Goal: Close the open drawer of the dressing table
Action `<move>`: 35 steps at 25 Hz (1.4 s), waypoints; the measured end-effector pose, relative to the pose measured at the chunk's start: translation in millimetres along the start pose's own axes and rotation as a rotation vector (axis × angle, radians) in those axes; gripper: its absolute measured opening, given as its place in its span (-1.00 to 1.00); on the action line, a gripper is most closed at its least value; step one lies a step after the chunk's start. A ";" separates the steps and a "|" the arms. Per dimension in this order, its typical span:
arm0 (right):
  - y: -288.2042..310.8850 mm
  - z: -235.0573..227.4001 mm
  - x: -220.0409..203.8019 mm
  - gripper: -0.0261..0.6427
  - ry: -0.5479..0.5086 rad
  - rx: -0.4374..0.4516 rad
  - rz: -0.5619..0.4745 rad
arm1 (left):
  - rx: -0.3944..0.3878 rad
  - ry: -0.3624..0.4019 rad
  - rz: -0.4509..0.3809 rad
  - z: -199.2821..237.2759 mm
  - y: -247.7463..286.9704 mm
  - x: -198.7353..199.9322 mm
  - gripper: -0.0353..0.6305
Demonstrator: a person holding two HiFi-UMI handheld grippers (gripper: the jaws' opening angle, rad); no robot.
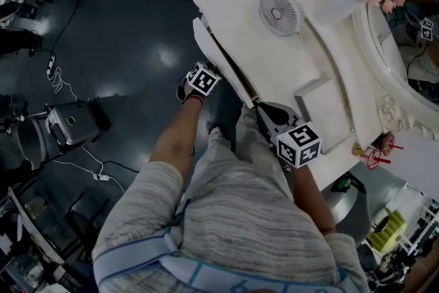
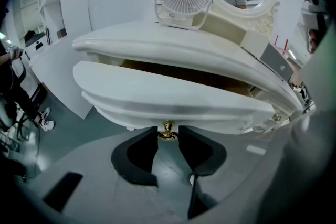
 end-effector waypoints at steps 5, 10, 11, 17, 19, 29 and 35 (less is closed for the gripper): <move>-2.7 -9.4 -0.9 -0.89 0.016 -0.015 0.000 | -0.015 -0.001 -0.011 -3.0 10.6 13.3 -0.49; -2.3 -15.2 1.1 -0.89 0.030 -0.020 -0.006 | -0.018 0.005 -0.019 -5.9 17.7 24.1 -0.49; -1.6 -15.8 1.6 -0.89 0.032 -0.020 -0.007 | -0.018 0.006 -0.020 -6.3 18.8 25.7 -0.49; -0.7 -19.6 2.9 -0.89 0.038 -0.021 -0.011 | -0.023 0.001 -0.041 -9.8 26.5 37.1 -0.49; -0.9 -21.2 3.0 -0.89 0.039 -0.023 -0.009 | -0.024 0.004 -0.043 -10.5 28.8 40.6 -0.49; -3.1 -27.0 4.0 -0.89 0.044 -0.033 -0.005 | -0.026 0.003 -0.051 -12.5 36.7 53.5 -0.49; -2.8 -29.4 2.8 -0.89 0.043 -0.034 -0.001 | -0.036 -0.008 -0.058 -12.7 37.8 53.3 -0.49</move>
Point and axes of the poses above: the fingertips, and each gripper's own axes: y forward along the fingers, z to its left, x out of its top, the point moved 6 cm from there along -y, backward along the fingers, and after that the axes turned 6 degrees about -z, right-handed, at the moved point
